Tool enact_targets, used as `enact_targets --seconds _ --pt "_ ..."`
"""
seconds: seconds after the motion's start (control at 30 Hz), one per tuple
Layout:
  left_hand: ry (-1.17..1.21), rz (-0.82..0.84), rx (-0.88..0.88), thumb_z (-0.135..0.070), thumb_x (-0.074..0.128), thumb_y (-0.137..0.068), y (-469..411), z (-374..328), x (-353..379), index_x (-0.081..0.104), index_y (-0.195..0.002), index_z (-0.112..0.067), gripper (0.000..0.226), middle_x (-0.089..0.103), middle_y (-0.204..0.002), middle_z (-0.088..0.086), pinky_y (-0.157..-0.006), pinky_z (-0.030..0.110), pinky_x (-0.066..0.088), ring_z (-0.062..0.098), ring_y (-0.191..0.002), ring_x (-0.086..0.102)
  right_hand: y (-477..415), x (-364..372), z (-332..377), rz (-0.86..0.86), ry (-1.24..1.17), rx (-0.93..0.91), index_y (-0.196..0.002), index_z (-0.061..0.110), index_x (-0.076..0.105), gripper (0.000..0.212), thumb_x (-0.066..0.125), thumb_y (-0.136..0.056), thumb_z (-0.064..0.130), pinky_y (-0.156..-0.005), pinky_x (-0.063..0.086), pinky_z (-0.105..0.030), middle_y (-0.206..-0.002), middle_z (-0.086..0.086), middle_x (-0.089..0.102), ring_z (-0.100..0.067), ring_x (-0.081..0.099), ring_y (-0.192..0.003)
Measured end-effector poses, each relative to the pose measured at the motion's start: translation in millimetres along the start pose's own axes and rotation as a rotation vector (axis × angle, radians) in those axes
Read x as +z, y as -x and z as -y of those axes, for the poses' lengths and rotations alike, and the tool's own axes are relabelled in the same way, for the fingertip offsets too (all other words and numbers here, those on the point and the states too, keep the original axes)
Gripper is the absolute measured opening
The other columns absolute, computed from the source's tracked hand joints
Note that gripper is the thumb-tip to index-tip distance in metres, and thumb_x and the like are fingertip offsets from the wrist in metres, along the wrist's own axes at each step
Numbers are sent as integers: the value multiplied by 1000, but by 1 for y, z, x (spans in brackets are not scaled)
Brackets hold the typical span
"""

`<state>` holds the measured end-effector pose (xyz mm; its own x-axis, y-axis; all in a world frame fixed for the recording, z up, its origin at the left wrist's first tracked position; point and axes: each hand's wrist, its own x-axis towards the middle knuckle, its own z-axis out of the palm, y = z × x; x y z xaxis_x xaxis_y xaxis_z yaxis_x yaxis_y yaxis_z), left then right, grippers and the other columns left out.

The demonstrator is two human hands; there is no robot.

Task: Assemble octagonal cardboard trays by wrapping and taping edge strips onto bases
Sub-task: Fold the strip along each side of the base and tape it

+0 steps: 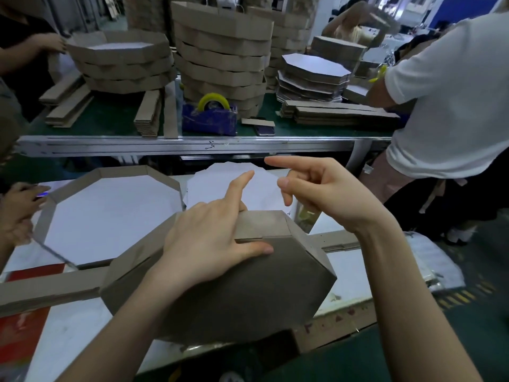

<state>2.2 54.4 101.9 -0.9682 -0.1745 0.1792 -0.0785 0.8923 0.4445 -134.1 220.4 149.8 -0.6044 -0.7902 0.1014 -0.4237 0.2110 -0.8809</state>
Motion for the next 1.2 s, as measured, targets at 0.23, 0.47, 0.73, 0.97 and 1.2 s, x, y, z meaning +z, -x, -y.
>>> enact_targets --seconds 0.23,0.47,0.73,0.97,1.2 --pt "19 -24 22 -81 58 -64 2 1 0 -18 -138 -54 110 55 -116 -18 -76 38 54 16 -96 61 0 12 -13 48 107 90 -136 22 57 37 59 -99 18 -49 38 -7 -64 5 68 0 47 -46" --pt "-34 -46 124 -82 50 -70 6 0 2 -5 -132 -72 83 62 -116 -15 -75 36 48 20 -102 60 7 9 -20 44 90 135 -123 35 64 29 60 -98 20 -50 39 -15 -62 5 65 -2 44 -51" --pt "-112 13 114 -90 23 -66 4 1 3 -7 -134 -72 76 50 -112 -22 -71 28 46 10 -97 52 11 13 -17 0 91 128 -129 23 63 30 58 -99 16 -50 38 -13 -60 5 64 -1 46 -49" --pt "-189 5 54 -93 17 -61 3 3 6 21 -148 -46 99 49 -129 -21 -75 29 42 12 -108 52 14 17 -12 -42 197 55 -130 19 62 34 63 -96 16 -59 43 -4 -59 11 66 4 60 -57" --pt "-106 -8 51 -91 28 -62 4 3 5 11 -147 -53 95 50 -131 -22 -83 32 47 11 -112 52 14 15 -5 -59 241 44 -130 21 63 36 66 -95 20 -63 47 -11 -57 10 63 0 58 -55"
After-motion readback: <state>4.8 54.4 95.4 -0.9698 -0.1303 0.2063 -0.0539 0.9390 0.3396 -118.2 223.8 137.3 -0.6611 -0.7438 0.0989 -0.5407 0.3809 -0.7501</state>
